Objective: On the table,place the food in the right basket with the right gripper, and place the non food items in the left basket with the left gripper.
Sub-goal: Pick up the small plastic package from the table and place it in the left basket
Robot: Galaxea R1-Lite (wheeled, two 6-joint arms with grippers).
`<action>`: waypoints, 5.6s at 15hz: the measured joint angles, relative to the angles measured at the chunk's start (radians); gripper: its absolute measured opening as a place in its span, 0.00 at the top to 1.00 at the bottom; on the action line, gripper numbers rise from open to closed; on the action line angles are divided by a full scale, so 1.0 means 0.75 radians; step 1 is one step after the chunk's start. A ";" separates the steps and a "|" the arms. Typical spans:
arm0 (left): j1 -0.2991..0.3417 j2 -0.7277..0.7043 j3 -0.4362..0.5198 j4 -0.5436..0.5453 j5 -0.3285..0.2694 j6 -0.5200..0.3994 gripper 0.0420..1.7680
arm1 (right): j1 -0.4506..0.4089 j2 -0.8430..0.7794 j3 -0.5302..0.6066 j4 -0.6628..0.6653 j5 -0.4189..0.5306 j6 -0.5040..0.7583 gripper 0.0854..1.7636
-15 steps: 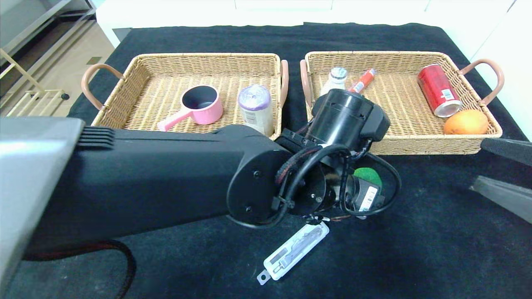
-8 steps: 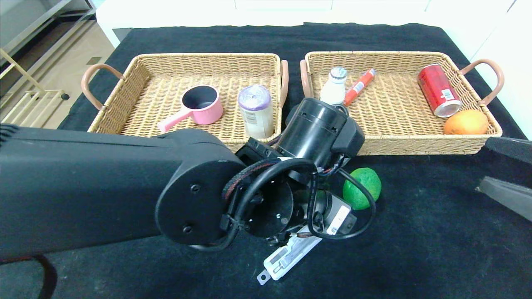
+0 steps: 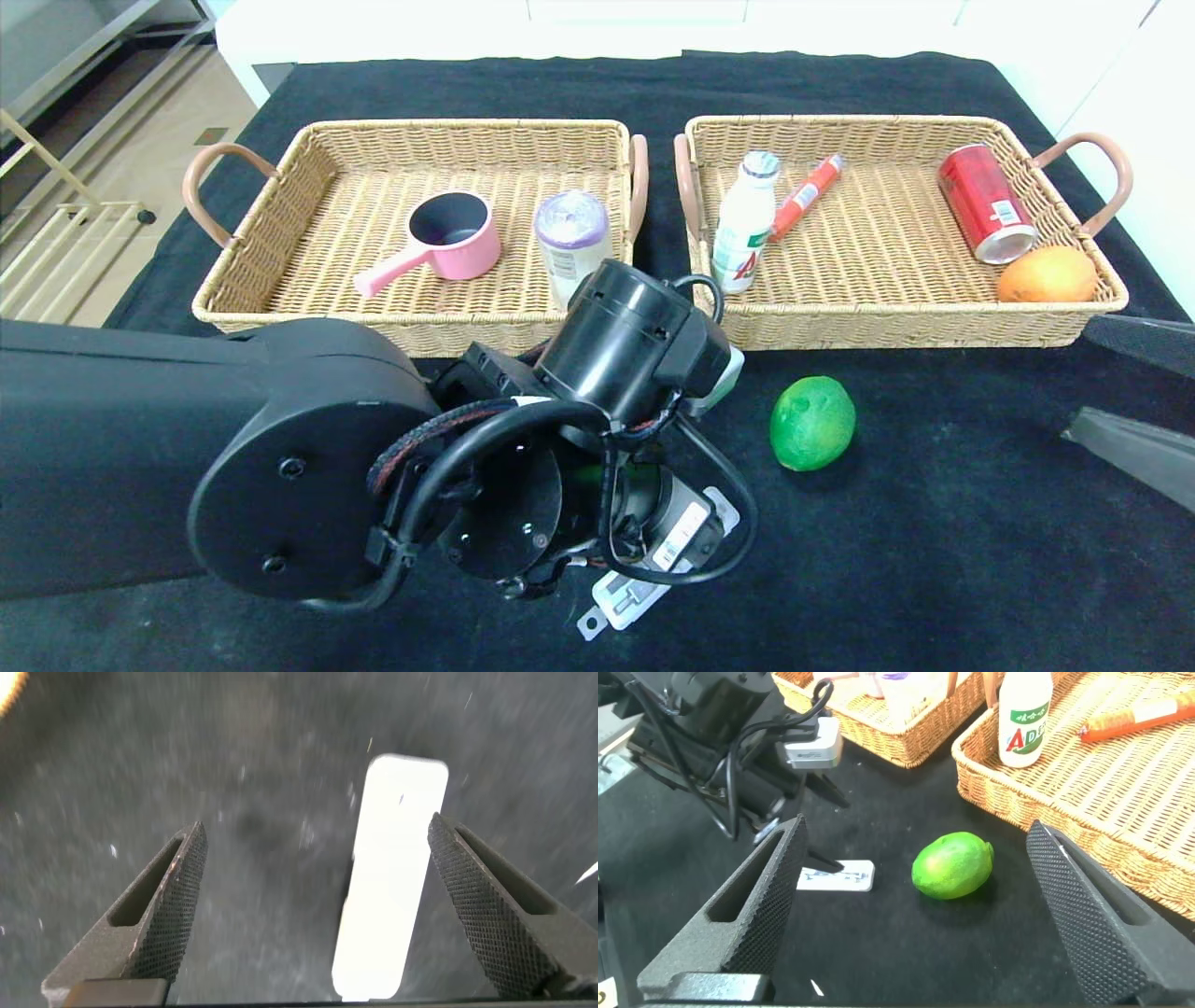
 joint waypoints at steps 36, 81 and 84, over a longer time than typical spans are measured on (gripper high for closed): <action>-0.115 0.055 0.107 -0.006 0.073 0.042 0.03 | 0.003 -0.025 0.010 0.002 0.000 -0.007 0.03; 0.257 -0.263 0.062 -0.186 0.063 -0.071 0.67 | 0.024 0.005 0.039 0.005 -0.001 -0.065 0.03; 0.350 -0.270 0.001 -0.195 0.066 -0.056 0.67 | 0.033 0.006 0.039 0.006 -0.002 -0.065 0.03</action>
